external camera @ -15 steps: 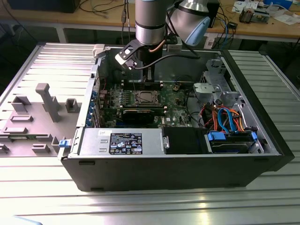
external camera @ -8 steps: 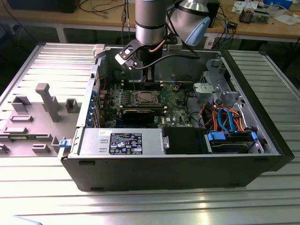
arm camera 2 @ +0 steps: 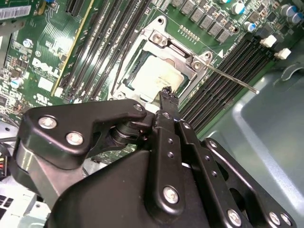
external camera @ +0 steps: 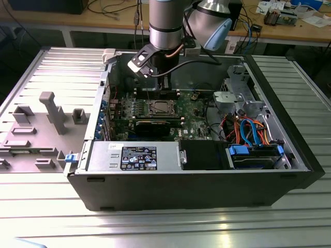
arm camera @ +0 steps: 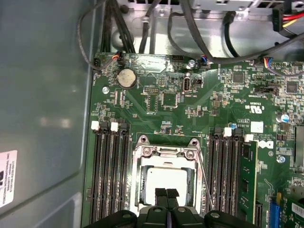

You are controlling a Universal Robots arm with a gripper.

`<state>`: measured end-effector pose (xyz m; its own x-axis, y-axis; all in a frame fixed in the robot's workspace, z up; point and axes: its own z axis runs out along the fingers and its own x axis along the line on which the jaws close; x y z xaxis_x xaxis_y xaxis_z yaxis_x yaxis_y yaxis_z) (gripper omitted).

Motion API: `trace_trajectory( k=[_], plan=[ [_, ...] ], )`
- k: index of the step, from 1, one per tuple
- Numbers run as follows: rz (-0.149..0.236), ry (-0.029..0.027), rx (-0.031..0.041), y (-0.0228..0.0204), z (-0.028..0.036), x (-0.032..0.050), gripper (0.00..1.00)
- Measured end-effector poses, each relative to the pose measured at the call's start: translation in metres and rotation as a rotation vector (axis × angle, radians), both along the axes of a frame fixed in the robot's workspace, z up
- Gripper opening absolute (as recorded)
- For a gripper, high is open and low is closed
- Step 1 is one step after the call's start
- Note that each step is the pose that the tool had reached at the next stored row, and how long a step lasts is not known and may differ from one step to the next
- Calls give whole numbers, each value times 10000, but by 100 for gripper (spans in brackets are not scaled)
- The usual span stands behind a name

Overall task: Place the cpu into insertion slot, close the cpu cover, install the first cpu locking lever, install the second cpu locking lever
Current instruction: 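Install the first cpu locking lever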

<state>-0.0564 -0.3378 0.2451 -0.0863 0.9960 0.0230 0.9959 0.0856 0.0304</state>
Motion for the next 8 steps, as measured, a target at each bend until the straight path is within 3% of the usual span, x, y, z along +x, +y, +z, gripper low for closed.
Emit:
trace_trajectory(
  k=[8],
  plan=[
    [917, 0, 0, 0, 0, 0, 11]
  ],
)
